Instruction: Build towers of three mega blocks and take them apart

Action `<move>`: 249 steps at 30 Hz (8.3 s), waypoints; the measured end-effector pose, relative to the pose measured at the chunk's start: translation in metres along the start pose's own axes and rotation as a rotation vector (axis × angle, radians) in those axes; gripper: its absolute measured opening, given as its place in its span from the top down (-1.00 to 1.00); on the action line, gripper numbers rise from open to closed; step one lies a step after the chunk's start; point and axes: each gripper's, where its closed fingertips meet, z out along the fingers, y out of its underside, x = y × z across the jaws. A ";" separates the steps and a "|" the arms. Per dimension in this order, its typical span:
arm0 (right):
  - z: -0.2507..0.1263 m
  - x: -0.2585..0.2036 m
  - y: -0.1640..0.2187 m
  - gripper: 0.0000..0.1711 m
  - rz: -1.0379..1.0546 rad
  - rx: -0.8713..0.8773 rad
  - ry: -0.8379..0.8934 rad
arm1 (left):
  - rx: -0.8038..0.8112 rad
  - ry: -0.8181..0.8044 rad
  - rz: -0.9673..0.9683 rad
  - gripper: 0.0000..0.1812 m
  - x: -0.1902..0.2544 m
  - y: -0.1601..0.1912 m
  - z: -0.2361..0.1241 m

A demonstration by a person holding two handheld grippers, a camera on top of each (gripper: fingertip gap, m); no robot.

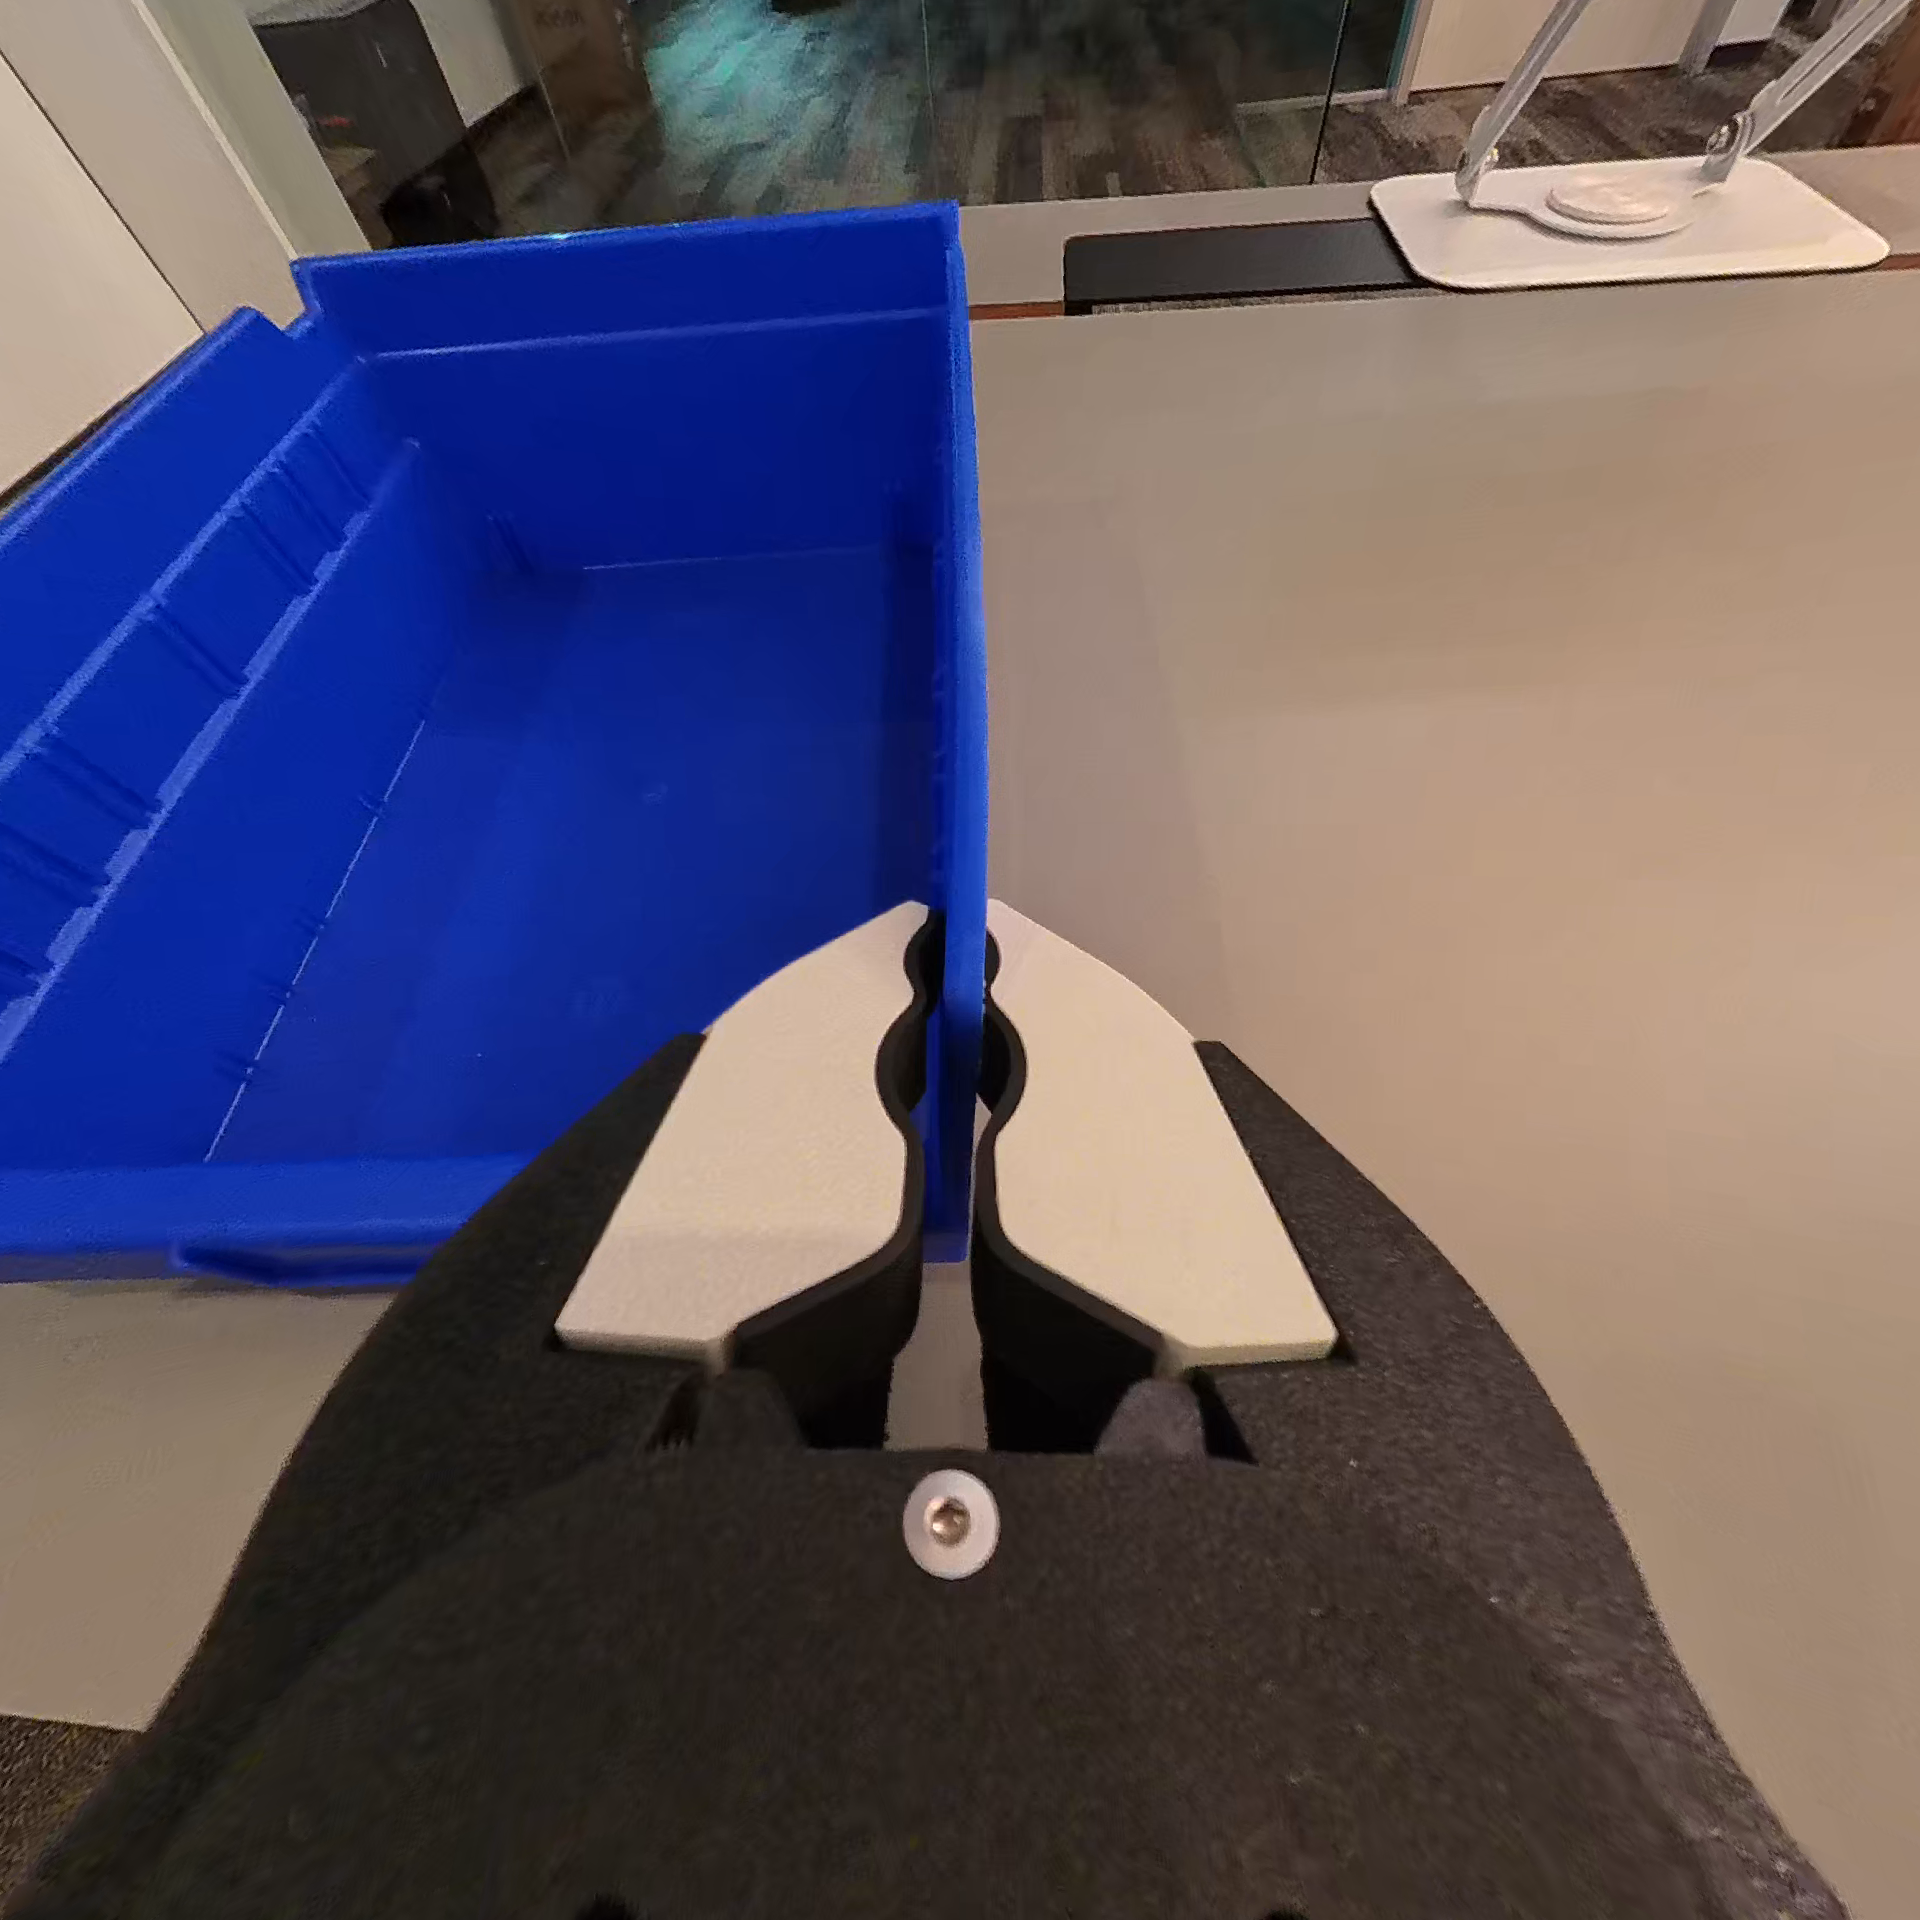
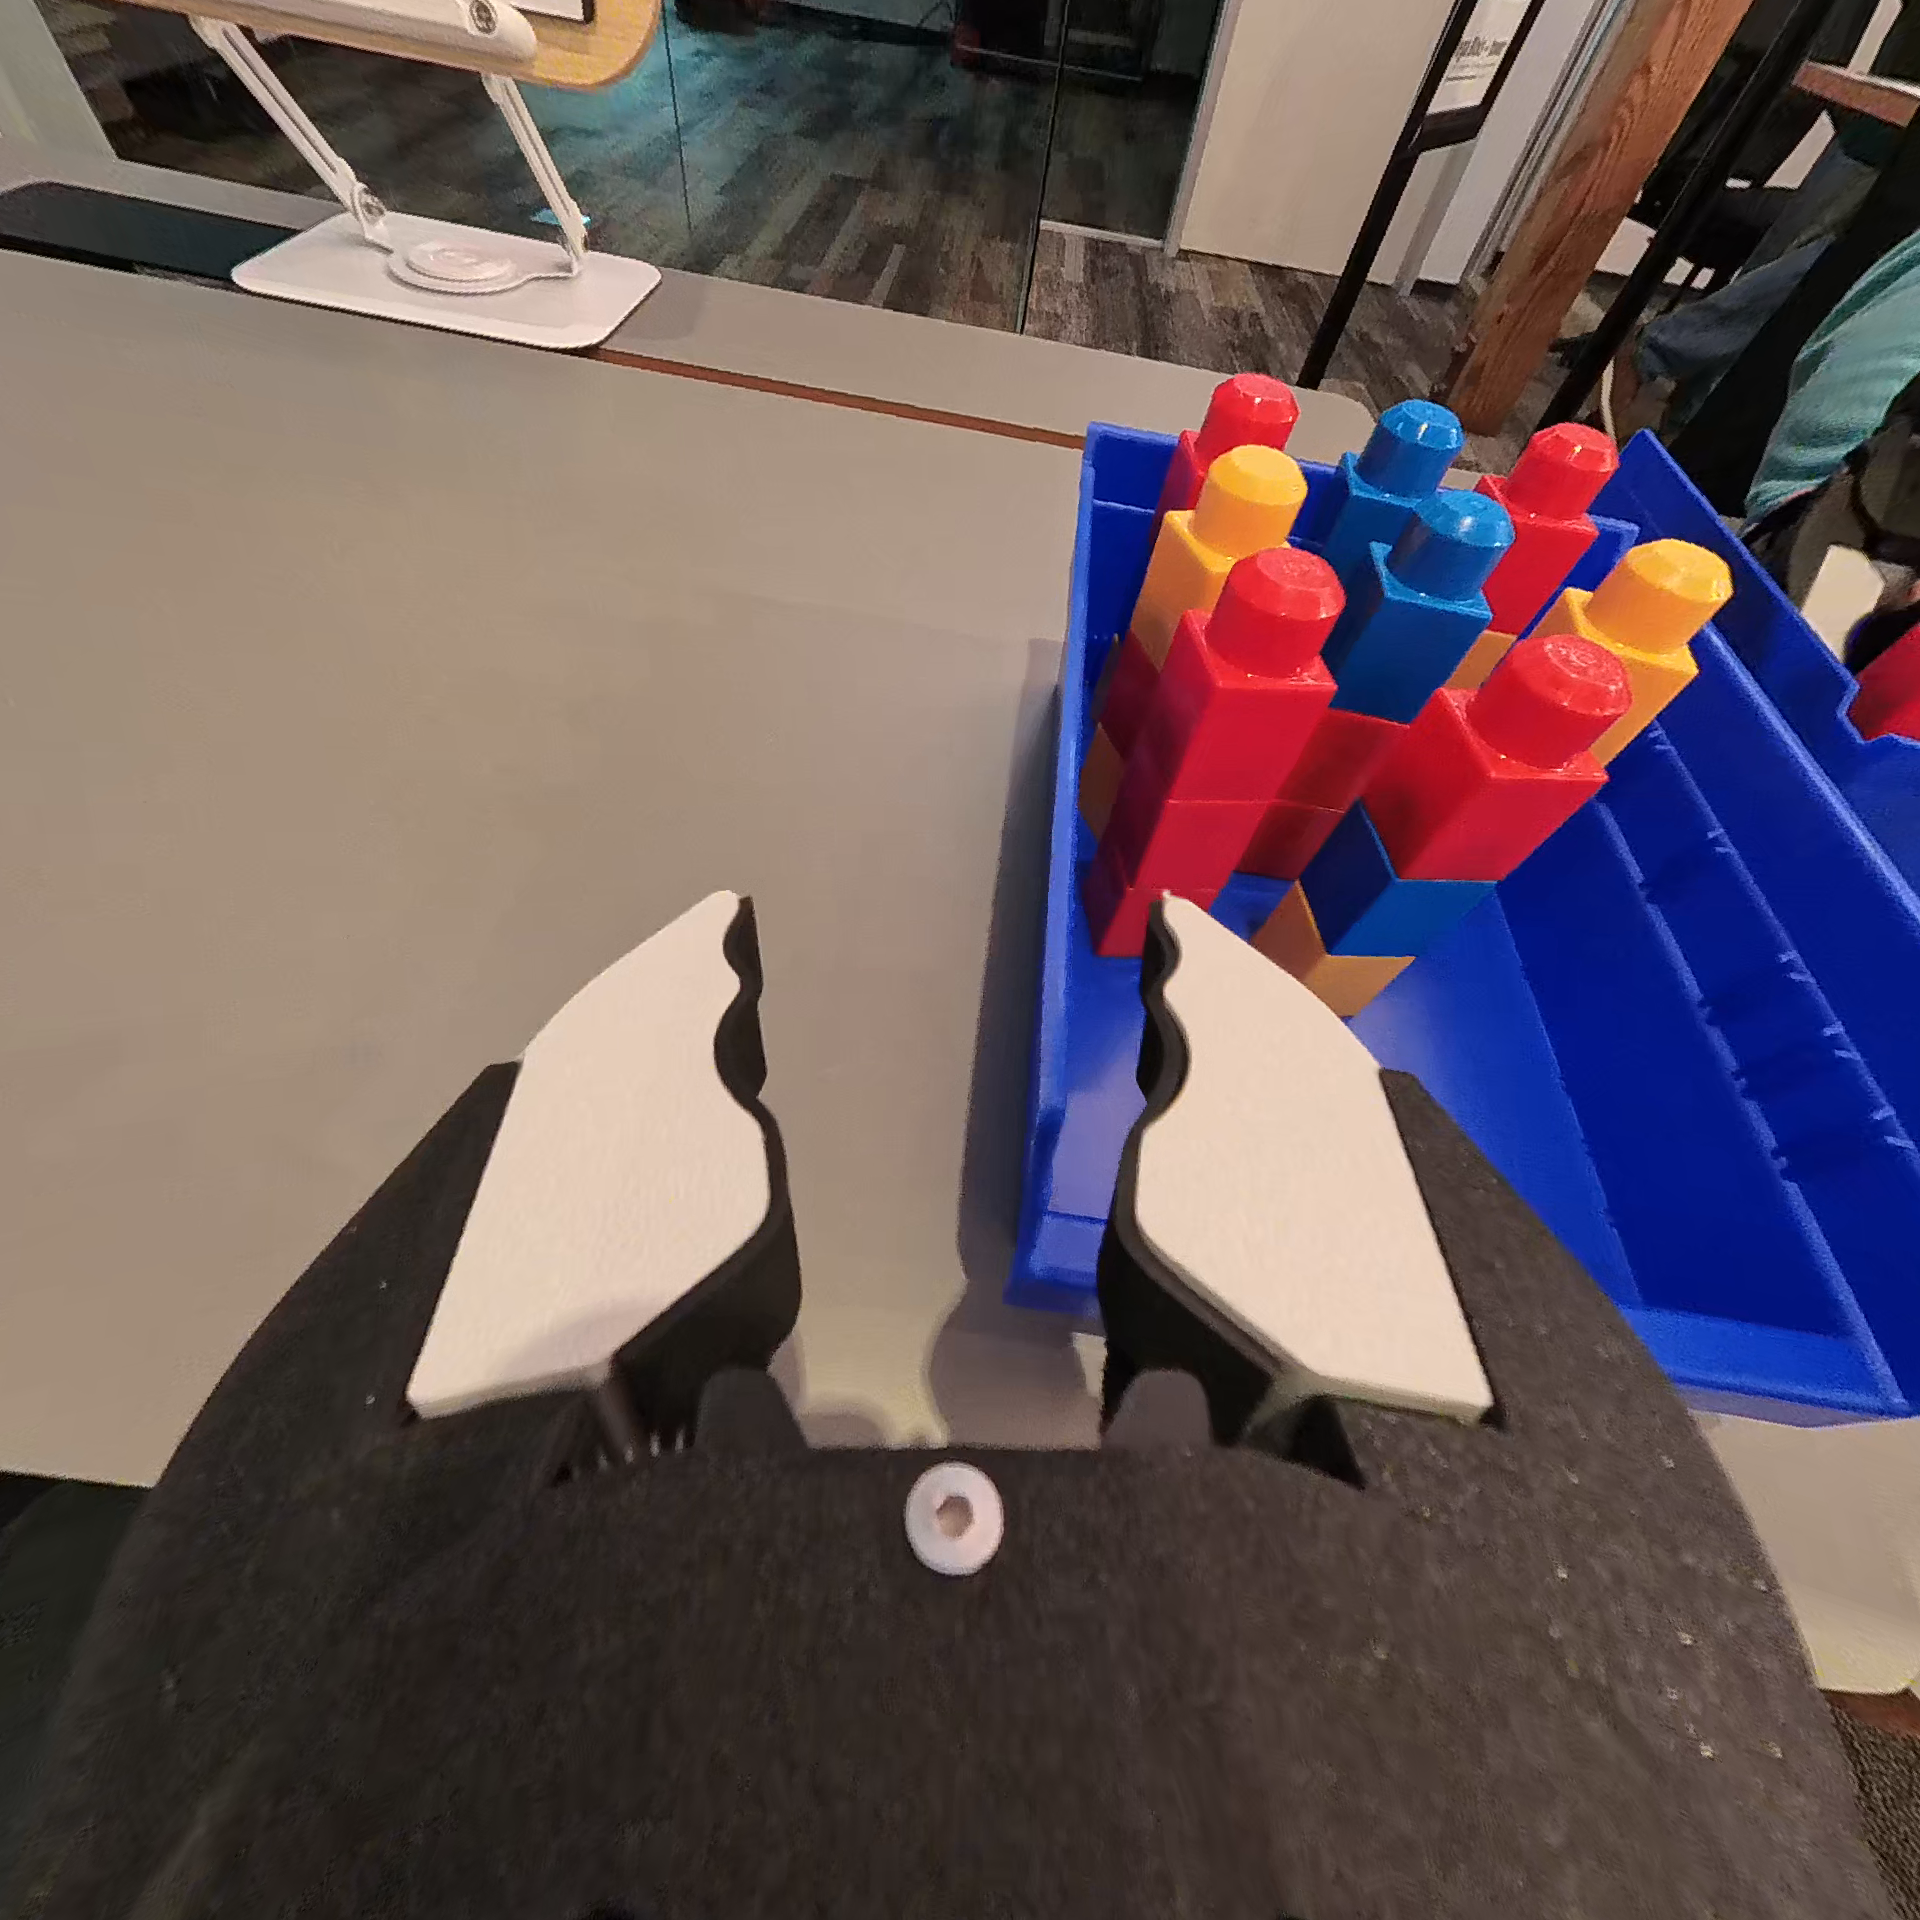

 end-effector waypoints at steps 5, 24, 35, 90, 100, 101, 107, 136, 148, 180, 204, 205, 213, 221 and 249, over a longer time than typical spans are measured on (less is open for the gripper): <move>0.002 0.003 0.005 0.19 0.013 -0.006 0.003 | -0.008 0.017 0.021 0.97 0.012 0.000 -0.001; -0.032 0.157 0.008 0.52 -0.010 -0.259 0.101 | -0.007 0.173 0.113 0.96 0.139 -0.004 -0.013; 0.028 0.224 0.026 0.33 -0.024 -0.623 0.019 | -0.007 0.233 0.186 0.94 0.204 -0.003 -0.024; 0.098 0.216 0.089 0.92 0.115 -1.013 -0.221 | 0.088 -0.011 0.043 0.70 0.095 -0.064 -0.049; 0.097 0.216 0.089 0.92 0.115 -1.014 -0.220 | -0.186 0.373 -0.212 0.65 0.112 -0.035 0.014; 0.097 0.216 0.090 0.92 0.115 -1.015 -0.220 | -0.191 0.390 -0.228 0.66 0.118 -0.034 0.014; 0.097 0.216 0.090 0.92 0.110 -1.013 -0.220 | -0.221 0.229 -0.081 0.92 0.121 -0.022 0.021; 0.094 0.212 0.090 0.95 0.180 -1.035 -0.194 | -0.201 0.315 0.051 0.93 0.275 -0.036 0.026; 0.093 0.211 0.090 0.96 0.197 -1.034 -0.183 | -0.153 0.340 0.083 0.76 0.292 -0.044 0.013; 0.099 0.197 0.083 0.96 0.202 -1.022 -0.235 | -0.070 0.383 0.033 0.80 0.249 -0.054 -0.011; 0.103 0.139 0.004 0.96 0.215 -1.011 -0.277 | -0.045 0.367 -0.033 0.80 0.195 -0.054 -0.010; 0.101 0.133 -0.004 0.96 0.220 -1.007 -0.276 | -0.044 0.368 -0.040 0.80 0.191 -0.053 -0.010; 0.093 0.070 -0.074 0.96 0.225 -0.979 -0.264 | -0.042 0.376 -0.088 0.80 0.151 -0.044 -0.014; 0.094 -0.024 -0.135 0.96 0.212 -0.951 -0.307 | -0.041 0.350 -0.130 0.82 0.092 -0.030 -0.029; 0.147 -0.401 -0.176 0.95 0.082 -0.935 -0.550 | 0.043 0.114 -0.279 0.83 -0.132 0.023 -0.104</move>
